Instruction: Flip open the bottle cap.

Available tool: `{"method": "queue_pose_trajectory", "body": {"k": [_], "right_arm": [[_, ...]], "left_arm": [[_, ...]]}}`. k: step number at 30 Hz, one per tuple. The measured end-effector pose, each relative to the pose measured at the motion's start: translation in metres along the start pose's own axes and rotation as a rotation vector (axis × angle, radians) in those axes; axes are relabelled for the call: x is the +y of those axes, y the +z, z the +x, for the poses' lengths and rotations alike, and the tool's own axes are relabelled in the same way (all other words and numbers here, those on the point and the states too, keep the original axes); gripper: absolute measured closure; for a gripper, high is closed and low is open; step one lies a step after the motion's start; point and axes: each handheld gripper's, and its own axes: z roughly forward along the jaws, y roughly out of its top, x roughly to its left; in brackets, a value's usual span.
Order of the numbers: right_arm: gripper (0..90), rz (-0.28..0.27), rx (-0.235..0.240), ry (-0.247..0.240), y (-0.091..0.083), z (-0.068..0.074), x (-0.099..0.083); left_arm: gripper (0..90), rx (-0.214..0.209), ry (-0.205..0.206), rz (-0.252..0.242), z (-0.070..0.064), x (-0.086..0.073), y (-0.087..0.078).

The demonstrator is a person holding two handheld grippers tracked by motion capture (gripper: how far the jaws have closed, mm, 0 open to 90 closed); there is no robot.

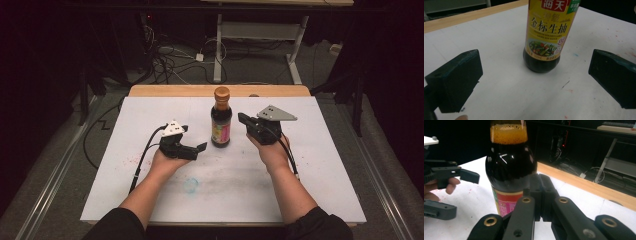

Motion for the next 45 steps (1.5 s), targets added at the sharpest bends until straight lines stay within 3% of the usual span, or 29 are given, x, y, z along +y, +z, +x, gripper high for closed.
{"method": "queue_pose_trajectory", "body": {"k": [5,20,30,38,45], "right_arm": [[90.0,0.003,-0.003,0.011,0.001,0.000,0.002],[90.0,0.013,0.013,0.005,0.003,0.001,0.012],[90.0,0.003,0.020,-0.012,0.005,0.003,0.026],[90.0,0.005,0.018,-0.022,0.004,0.005,0.037],[90.0,-0.004,0.016,-0.029,0.002,0.006,0.045]], "left_arm": [[0.0,-0.014,-0.001,-0.016,-0.002,0.004,0.012],[0.3,-0.061,-0.018,0.033,-0.011,0.001,0.053],[6.5,-0.070,-0.022,0.037,-0.015,0.002,0.065],[14.6,-0.080,0.007,0.062,-0.021,0.000,0.073],[20.5,-0.071,0.026,0.051,-0.023,-0.002,0.074]]}}
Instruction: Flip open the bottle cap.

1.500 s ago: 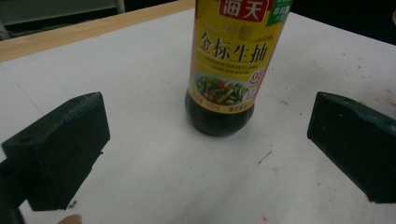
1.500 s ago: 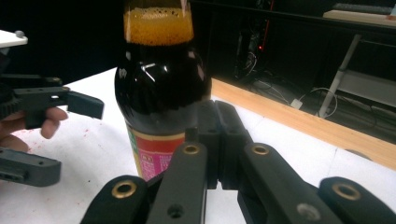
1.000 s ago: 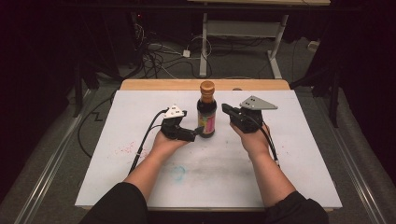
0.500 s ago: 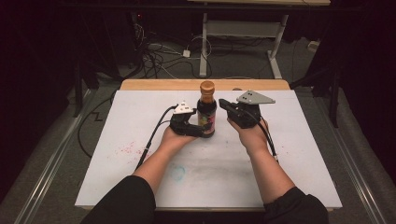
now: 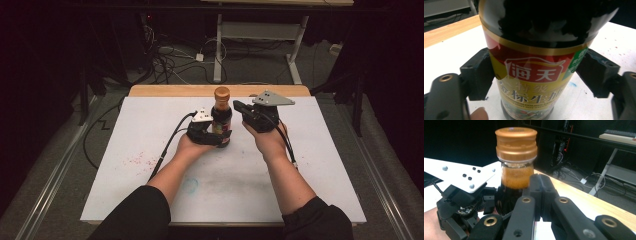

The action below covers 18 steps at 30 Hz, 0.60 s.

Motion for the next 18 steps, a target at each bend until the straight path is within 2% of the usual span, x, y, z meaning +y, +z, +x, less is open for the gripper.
{"method": "queue_pose_trajectory", "body": {"k": [4,14,18], "right_arm": [[90.0,-0.004,-0.004,-0.010,-0.001,0.001,0.004],[90.0,-0.016,-0.009,-0.029,-0.001,0.003,0.016],[90.0,-0.004,-0.014,-0.045,0.000,0.004,0.020]], "left_arm": [[25.9,0.011,0.003,-0.007,0.000,0.001,0.000],[27.6,0.015,0.026,-0.013,0.000,-0.001,0.000],[27.9,0.018,0.032,-0.017,0.000,-0.002,0.000]]}}
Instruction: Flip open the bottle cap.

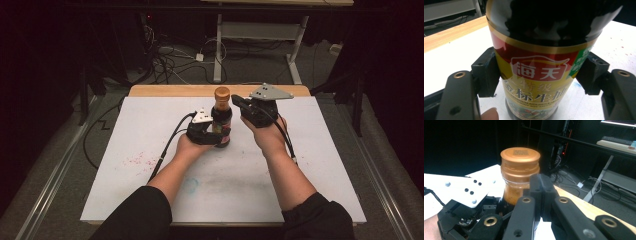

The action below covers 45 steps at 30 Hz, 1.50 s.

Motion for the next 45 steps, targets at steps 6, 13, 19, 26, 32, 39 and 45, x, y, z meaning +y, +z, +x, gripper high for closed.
{"method": "queue_pose_trajectory", "body": {"k": [6,13,19,26,32,39,45], "right_arm": [[90.0,0.004,-0.009,-0.017,-0.001,0.000,0.006],[90.0,0.027,-0.011,-0.031,0.001,0.000,0.011],[90.0,0.033,-0.009,-0.045,0.003,0.001,0.013],[90.0,0.043,-0.012,-0.057,0.004,0.002,0.015],[90.0,0.057,-0.016,-0.069,0.003,0.003,0.016],[90.0,0.067,-0.021,-0.073,0.004,0.004,0.019],[90.0,0.068,-0.027,-0.077,0.004,0.006,0.019]], "left_arm": [[28.1,0.002,0.006,0.000,0.000,0.000,0.000],[28.2,0.006,0.009,0.000,-0.001,0.000,0.000],[28.3,0.007,0.012,0.001,-0.001,0.000,0.000],[28.8,0.014,0.019,0.006,-0.002,0.000,0.000],[29.3,0.022,0.032,0.016,-0.003,0.000,0.001],[29.6,0.034,0.037,0.012,-0.003,-0.001,0.002],[29.9,0.038,0.043,0.012,-0.004,-0.001,0.002]]}}
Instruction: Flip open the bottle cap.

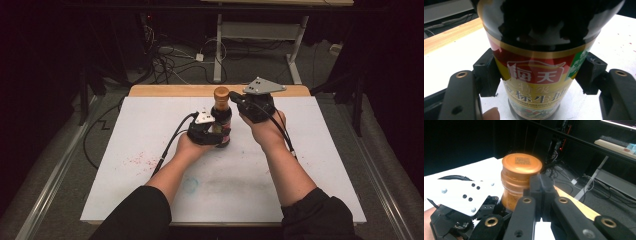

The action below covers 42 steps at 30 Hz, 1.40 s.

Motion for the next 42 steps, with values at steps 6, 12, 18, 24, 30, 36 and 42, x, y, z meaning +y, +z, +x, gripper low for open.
{"method": "queue_pose_trajectory", "body": {"k": [6,12,18,24,30,36,42], "right_arm": [[90.0,0.008,-0.006,-0.013,0.000,0.000,0.001],[90.0,-0.068,0.003,0.012,-0.003,0.000,0.007],[90.0,-0.090,-0.011,-0.002,-0.012,-0.003,0.020],[90.0,-0.074,-0.009,0.020,-0.009,-0.007,0.010],[90.0,-0.071,-0.003,0.010,-0.012,-0.005,0.010],[90.0,-0.064,0.002,0.007,-0.014,-0.005,0.009],[90.0,-0.026,0.012,0.001,-0.013,-0.006,0.004]], "left_arm": [[30.1,0.002,0.008,0.005,0.000,0.000,0.000],[30.2,-0.010,0.026,0.009,-0.001,-0.001,0.000],[29.3,-0.012,0.008,0.008,0.001,0.000,0.000],[29.0,-0.013,0.004,0.003,0.001,-0.001,0.000],[28.8,-0.014,0.001,-0.004,0.001,-0.002,0.000],[28.8,-0.014,0.000,-0.003,0.001,-0.002,0.000],[28.7,-0.013,0.000,-0.002,0.001,-0.002,0.000]]}}
